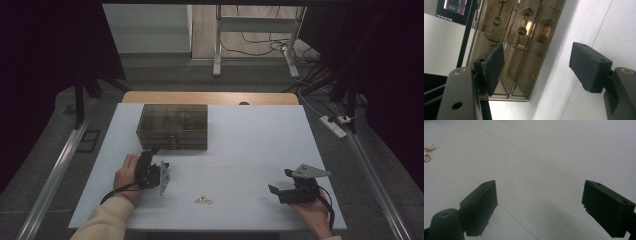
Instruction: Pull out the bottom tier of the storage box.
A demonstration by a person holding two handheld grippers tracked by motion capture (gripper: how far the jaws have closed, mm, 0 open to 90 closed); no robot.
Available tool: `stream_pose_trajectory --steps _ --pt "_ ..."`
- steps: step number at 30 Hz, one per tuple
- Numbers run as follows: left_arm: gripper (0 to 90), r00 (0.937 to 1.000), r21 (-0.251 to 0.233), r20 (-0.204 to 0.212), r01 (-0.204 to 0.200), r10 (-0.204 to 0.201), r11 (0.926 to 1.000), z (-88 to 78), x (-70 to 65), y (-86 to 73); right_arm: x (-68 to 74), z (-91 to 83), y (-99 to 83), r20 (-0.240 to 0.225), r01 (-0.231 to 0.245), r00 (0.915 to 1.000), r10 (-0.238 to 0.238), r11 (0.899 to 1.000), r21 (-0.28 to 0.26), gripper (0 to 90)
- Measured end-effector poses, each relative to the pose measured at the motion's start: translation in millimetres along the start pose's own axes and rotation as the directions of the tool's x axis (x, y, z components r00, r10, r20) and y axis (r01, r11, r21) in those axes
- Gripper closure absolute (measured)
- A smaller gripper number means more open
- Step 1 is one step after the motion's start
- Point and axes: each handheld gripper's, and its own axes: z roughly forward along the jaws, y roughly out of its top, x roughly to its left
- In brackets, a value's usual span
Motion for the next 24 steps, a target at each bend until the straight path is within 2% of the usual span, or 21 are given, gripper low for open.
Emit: stream_pose_trajectory --steps 24 --pt "36.1 0.9999 0.011 -0.004 -0.010 0.010 0.9999 10.6 -3.2 2.3 0.2 0.8 0.1 0.000 -0.004 1.0000 0.004 1.000 0.004 12.5"
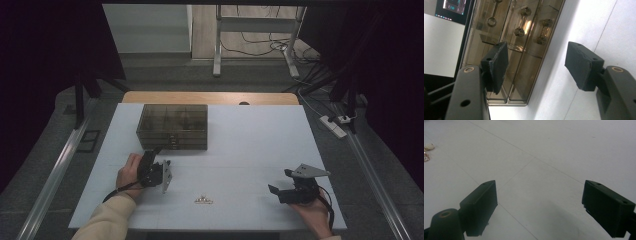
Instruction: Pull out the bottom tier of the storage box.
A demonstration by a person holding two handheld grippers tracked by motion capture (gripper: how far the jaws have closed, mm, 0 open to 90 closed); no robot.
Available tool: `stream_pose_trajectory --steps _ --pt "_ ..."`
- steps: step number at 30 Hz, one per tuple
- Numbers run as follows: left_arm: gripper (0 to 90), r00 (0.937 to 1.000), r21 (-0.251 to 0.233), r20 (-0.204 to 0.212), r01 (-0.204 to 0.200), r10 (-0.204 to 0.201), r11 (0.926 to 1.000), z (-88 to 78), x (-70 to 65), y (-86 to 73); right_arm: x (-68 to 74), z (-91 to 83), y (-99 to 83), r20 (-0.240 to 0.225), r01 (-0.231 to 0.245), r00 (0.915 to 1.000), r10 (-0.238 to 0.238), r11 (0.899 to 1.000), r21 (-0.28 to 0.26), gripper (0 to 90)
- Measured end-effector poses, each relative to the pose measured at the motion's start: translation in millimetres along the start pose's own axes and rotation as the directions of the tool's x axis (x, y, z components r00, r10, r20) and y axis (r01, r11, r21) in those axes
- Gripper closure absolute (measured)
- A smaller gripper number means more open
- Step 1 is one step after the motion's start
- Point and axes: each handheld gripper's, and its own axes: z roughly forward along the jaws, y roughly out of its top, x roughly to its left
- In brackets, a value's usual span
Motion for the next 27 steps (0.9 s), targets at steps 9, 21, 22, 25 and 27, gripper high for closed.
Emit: stream_pose_trajectory --steps 9,21,22,25,27 --pt "40.1 0.9999 0.004 -0.004 -0.009 0.009 1.0000 4.1 -1.5 0.8 -0.1 0.1 0.1 -0.001 0.001 1.0000 -0.001 1.000 0.005 12.5" --pt "41.7 0.9999 0.011 -0.003 -0.014 0.014 0.9998 9.2 -2.4 1.4 -0.3 0.2 0.1 -0.001 0.002 1.0000 -0.002 1.000 0.009 12.5" --pt "41.8 0.9999 0.013 -0.004 -0.016 0.016 0.9998 9.4 -2.4 1.6 -0.2 0.3 0.1 -0.001 0.002 1.0000 -0.002 1.000 0.009 12.5" --pt "42.8 0.9997 0.015 -0.004 -0.024 0.024 0.9996 10.3 -2.6 1.9 0.1 0.7 0.0 0.000 0.001 1.0000 -0.001 1.000 0.006 12.5" --pt "43.6 0.9996 0.017 -0.008 -0.026 0.026 0.9995 11.2 -3.2 2.3 -0.1 0.4 0.1 -0.002 0.003 1.0000 -0.003 1.000 0.010 12.5"
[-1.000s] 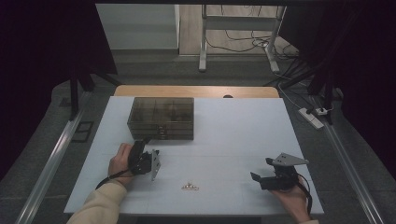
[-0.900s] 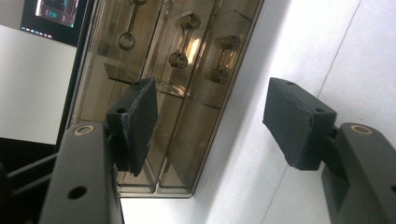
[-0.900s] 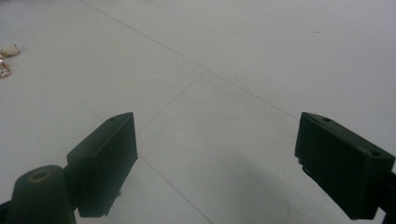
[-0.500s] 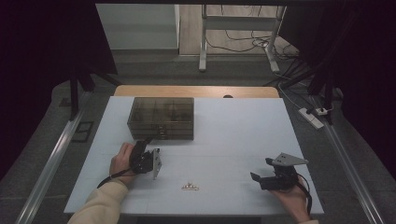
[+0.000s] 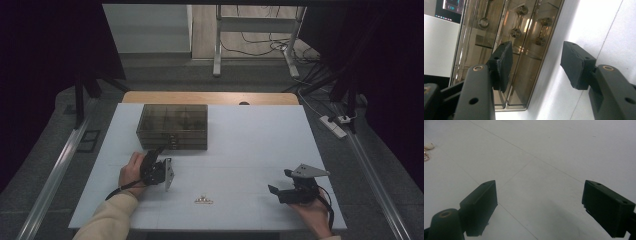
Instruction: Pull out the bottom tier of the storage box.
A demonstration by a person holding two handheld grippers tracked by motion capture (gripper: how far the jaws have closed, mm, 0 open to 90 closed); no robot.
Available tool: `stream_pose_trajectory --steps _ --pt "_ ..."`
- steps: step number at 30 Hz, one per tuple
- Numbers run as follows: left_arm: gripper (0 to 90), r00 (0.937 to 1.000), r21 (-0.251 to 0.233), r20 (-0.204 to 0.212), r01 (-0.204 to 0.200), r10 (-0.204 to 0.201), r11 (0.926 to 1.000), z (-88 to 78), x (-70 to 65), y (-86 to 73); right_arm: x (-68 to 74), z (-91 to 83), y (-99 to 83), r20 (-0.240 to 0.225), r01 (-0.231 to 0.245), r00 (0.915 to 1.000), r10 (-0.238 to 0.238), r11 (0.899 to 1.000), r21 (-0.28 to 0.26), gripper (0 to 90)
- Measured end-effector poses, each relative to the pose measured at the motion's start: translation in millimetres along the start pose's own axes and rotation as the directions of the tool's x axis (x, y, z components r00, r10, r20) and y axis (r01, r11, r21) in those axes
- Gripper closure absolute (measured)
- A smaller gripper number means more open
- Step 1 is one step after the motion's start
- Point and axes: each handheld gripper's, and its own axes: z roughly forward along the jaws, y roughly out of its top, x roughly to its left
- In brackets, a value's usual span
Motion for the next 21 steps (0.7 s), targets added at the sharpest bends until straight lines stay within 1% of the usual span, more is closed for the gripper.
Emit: stream_pose_trajectory --steps 4,7,11,13,15,21 --pt "45.5 1.0000 0.005 -0.003 -0.007 0.007 1.0000 2.0 -1.0 0.5 -0.2 0.1 -0.1 0.000 0.000 1.0000 0.000 1.000 0.001 12.5" --pt "47.1 0.9999 -0.001 -0.007 -0.014 0.014 0.9999 3.5 -1.9 1.0 -0.1 0.1 -0.1 0.000 0.000 1.0000 0.000 1.000 0.001 12.5" --pt "48.7 0.9997 0.002 -0.011 -0.021 0.021 0.9998 4.8 -2.4 1.9 0.2 0.6 -0.3 0.008 -0.002 1.0000 0.002 1.000 -0.003 12.5" --pt "49.5 0.9997 -0.001 -0.014 -0.021 0.021 0.9998 6.3 -2.9 1.8 0.0 0.5 -0.3 0.004 -0.002 1.0000 0.002 1.000 0.000 12.5" --pt "49.8 0.9997 0.009 -0.012 -0.020 0.020 0.9997 6.9 -3.0 2.2 0.2 0.8 -0.4 0.004 -0.003 1.0000 0.003 1.000 -0.003 12.5" --pt "50.1 0.9997 0.005 -0.014 -0.017 0.018 0.9998 9.0 -3.4 2.4 0.3 0.7 -0.3 0.008 -0.001 1.0000 0.001 1.000 -0.001 12.5"
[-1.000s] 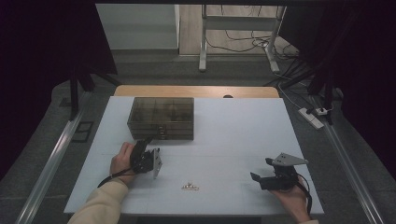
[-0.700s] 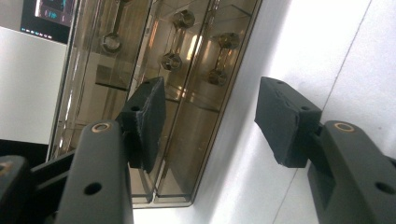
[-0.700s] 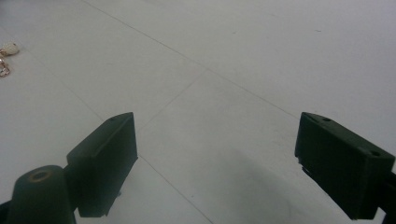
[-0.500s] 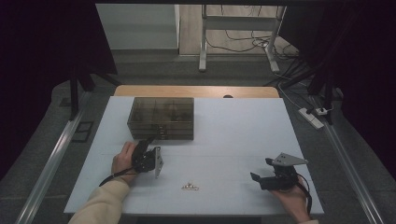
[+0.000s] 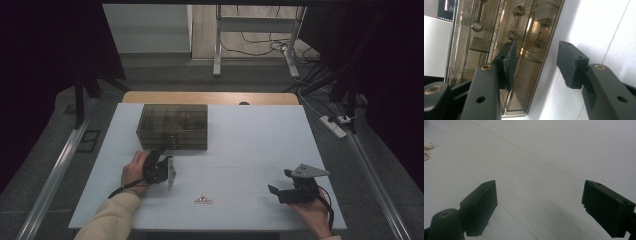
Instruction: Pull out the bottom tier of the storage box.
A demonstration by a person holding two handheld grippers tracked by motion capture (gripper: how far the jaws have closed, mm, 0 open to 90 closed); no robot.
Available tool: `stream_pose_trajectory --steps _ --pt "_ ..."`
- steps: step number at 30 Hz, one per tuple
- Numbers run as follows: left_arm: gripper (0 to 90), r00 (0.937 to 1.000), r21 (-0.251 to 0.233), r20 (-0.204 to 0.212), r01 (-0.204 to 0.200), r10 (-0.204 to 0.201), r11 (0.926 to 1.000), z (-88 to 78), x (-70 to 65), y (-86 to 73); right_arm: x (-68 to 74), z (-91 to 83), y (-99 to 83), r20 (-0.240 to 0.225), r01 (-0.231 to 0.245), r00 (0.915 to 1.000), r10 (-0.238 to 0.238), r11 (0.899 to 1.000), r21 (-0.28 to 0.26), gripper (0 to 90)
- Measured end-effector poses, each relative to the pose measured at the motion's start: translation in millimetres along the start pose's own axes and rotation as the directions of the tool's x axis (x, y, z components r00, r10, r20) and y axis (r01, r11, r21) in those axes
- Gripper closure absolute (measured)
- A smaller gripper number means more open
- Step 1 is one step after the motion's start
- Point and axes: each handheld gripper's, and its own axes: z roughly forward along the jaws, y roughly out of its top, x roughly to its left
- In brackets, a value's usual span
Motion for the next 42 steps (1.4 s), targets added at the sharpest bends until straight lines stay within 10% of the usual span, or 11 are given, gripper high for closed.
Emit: stream_pose_trajectory --steps 42 --pt "55.8 0.9992 0.027 -0.018 -0.034 0.034 0.9991 14.5 -5.0 6.6 0.4 0.7 0.5 -0.007 0.002 1.0000 -0.002 1.000 0.006 12.5"
